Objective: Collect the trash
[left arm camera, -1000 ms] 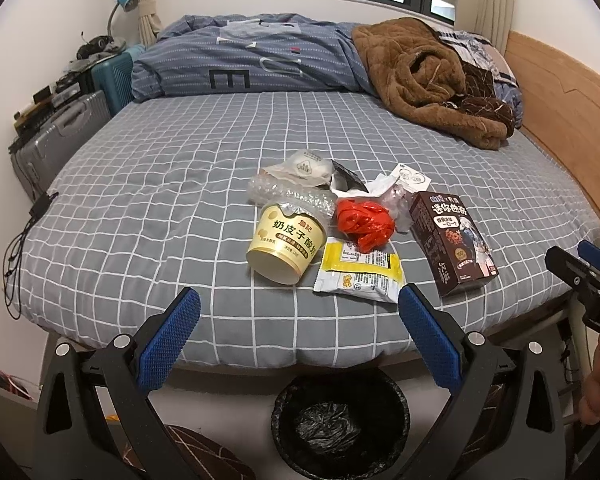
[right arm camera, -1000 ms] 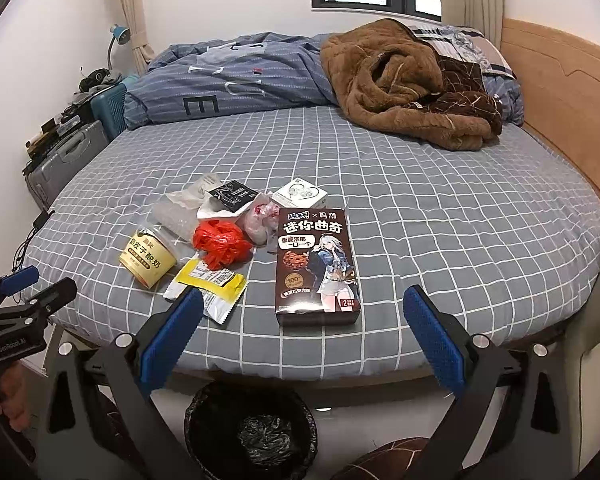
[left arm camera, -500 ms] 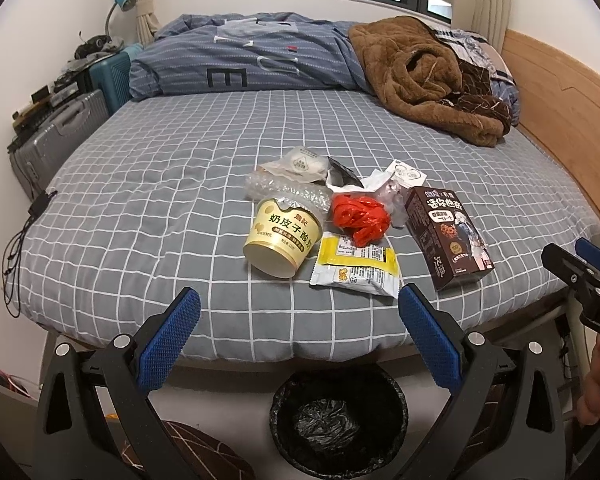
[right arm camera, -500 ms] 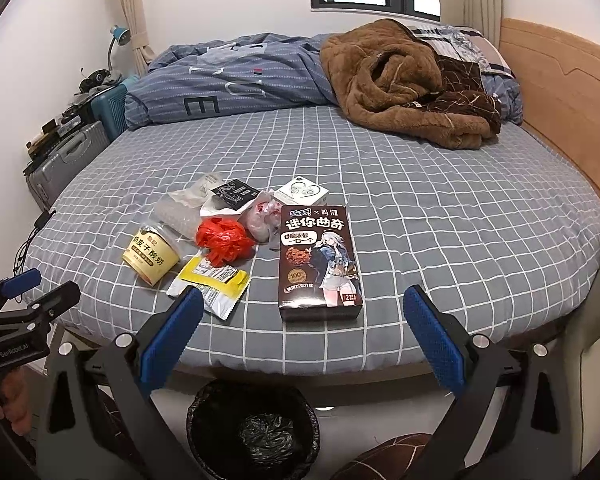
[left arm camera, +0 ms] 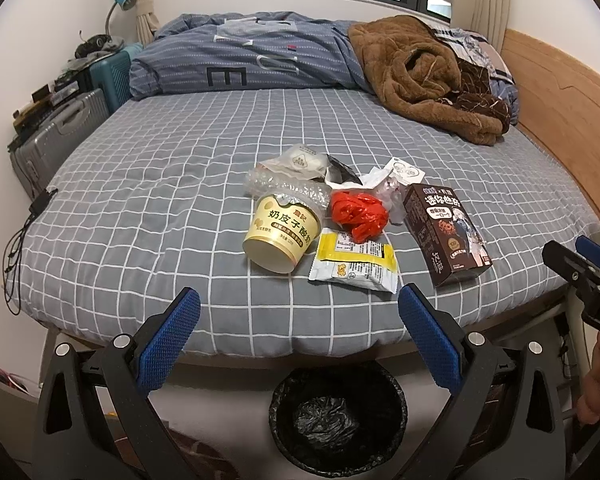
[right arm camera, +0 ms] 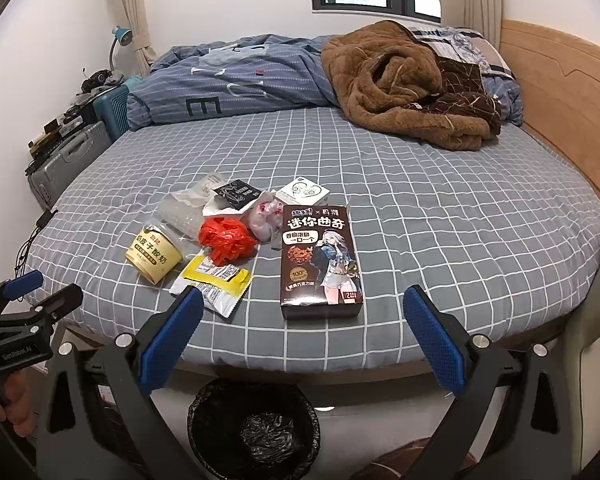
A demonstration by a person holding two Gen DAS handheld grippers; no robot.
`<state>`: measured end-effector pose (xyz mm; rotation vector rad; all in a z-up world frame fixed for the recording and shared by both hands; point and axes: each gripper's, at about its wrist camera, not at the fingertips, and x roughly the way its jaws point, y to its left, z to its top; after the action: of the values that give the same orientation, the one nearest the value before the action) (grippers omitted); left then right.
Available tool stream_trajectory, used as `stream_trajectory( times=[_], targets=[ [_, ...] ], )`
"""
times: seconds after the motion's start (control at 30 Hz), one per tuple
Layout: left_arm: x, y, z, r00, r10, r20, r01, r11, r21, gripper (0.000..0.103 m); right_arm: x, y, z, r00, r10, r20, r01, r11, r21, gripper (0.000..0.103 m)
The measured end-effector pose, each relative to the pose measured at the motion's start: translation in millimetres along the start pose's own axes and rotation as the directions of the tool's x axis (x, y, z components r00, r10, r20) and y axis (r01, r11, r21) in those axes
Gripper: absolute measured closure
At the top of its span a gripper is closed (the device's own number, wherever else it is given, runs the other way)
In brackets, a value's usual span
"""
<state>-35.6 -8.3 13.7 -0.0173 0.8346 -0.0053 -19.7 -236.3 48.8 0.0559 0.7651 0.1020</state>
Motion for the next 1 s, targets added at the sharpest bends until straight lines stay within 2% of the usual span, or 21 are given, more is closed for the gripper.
stream_trajectory(
  times=[1.0],
  targets=[
    [10,0,-1,1.0,-0.011,-0.019,0.011,1.0,-0.005,0.005,6,-1,0,1.0,0.005,-0.023,-0.005,1.0,0.002,0.007]
  ],
)
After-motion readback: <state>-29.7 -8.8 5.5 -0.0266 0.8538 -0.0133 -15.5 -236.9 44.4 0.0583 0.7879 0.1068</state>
